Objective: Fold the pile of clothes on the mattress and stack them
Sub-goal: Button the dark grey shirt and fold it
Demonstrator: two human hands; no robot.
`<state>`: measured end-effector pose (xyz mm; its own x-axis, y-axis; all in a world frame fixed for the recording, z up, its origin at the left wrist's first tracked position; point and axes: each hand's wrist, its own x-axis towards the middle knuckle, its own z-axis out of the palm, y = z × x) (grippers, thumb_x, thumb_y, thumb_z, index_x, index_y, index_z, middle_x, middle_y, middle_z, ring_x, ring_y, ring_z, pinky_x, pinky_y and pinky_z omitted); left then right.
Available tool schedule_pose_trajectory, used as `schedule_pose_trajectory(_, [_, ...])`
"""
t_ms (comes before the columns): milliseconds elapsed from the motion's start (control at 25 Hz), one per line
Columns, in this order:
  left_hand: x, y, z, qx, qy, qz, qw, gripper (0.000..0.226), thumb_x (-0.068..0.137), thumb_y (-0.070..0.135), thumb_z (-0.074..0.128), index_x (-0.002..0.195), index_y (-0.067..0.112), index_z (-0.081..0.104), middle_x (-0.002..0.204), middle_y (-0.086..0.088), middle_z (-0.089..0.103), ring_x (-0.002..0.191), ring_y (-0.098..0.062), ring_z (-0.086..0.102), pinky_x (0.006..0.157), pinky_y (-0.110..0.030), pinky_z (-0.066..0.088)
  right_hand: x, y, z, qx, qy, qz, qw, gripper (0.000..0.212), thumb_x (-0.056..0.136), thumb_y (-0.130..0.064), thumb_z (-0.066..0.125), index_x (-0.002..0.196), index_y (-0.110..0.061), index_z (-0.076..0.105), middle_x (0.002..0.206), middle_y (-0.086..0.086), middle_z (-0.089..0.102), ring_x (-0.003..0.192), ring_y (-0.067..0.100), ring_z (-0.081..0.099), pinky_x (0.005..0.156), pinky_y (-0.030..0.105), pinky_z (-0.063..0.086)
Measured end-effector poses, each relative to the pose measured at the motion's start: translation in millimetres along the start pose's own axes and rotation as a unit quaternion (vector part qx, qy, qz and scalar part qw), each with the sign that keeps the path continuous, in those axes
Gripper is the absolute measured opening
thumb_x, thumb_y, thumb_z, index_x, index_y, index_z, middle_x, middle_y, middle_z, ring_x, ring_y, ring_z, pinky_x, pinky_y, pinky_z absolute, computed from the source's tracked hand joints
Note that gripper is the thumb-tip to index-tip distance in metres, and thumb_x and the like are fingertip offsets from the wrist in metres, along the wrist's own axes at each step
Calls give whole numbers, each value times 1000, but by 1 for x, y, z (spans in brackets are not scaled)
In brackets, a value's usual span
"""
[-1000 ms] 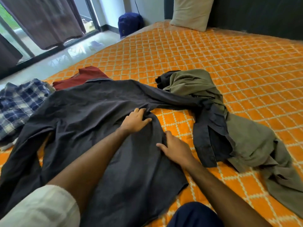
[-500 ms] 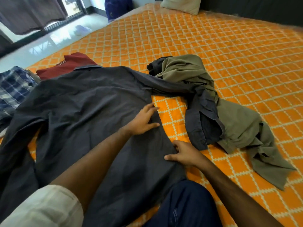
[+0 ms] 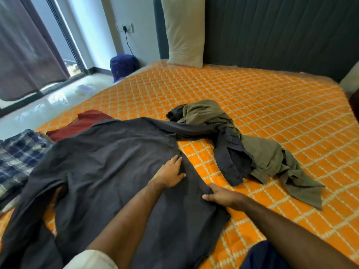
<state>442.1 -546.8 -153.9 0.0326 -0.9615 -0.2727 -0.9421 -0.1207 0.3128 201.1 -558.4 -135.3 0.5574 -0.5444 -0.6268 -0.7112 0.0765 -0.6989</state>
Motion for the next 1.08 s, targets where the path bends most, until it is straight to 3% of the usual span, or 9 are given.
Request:
schedule_pose_trajectory(80, [20,-5,-12,-28,54,-56,997,69,101,46,50,157,13,26,165,-11,20,148,-33,24,118,-45,30,3,6,11,-67,91,-30,993,39,102,-22,57,140,-14,48,143,2,55,129,20,53,98,25,43])
schedule_pose_trajectory(160, [45,-11,-22,-16,99,-110,989,60,101,51,46,149,16,39,164,-9,20,144,-36,25,114,-50,31,6,14,16,-48,132,-51,989,33,102,-17,54,135,-17,53,139,1,58,130,20,53,100,27,43])
schedule_pose_trajectory(240, [75,-16,-30,13,101,-141,985,62,99,56,46,148,17,40,164,-10,18,144,-37,24,112,-51,30,9,24,12,-16,128,-55,990,33,104,-16,51,137,-21,52,140,-3,58,131,19,52,101,28,43])
schedule_pose_trajectory(360, [115,-18,-39,28,67,-182,981,72,95,58,53,149,14,36,156,-14,31,137,-41,33,108,-52,35,17,45,8,-13,97,-67,993,35,105,-24,50,140,-25,46,136,-5,59,124,20,56,100,36,48])
schedule_pose_trajectory(520, [136,-2,-36,78,98,-207,970,44,93,29,58,132,12,48,145,-17,34,117,-47,46,89,-51,44,15,61,6,-28,107,-114,987,29,100,-31,57,127,-29,45,123,-4,65,113,17,63,90,41,53])
schedule_pose_trajectory(640, [136,-2,-41,-7,102,-213,972,34,94,16,49,127,6,45,124,-21,55,106,-45,58,72,-45,46,0,52,0,-69,144,-167,973,33,94,-30,61,124,-36,48,118,-11,67,107,12,63,83,35,52])
schedule_pose_trajectory(840, [121,-8,-67,-255,158,-232,925,31,101,5,33,122,7,56,118,-11,54,73,-23,59,40,-22,49,-27,19,5,-161,190,-170,953,45,94,-23,54,135,-36,41,117,-5,63,99,22,62,78,40,52])
schedule_pose_trajectory(920, [111,-13,-72,-271,172,-219,921,24,101,5,39,119,8,55,117,-13,56,72,-23,60,42,-25,49,-40,2,10,-197,167,-153,954,52,99,-21,49,145,-38,30,114,0,66,96,28,64,71,41,48])
schedule_pose_trajectory(1080, [84,-20,-86,-203,205,-157,944,22,96,7,52,118,6,51,105,-11,60,88,-26,59,66,-34,45,-71,-35,29,-333,148,-134,922,72,101,-23,43,161,-34,5,112,2,67,94,30,63,66,36,33])
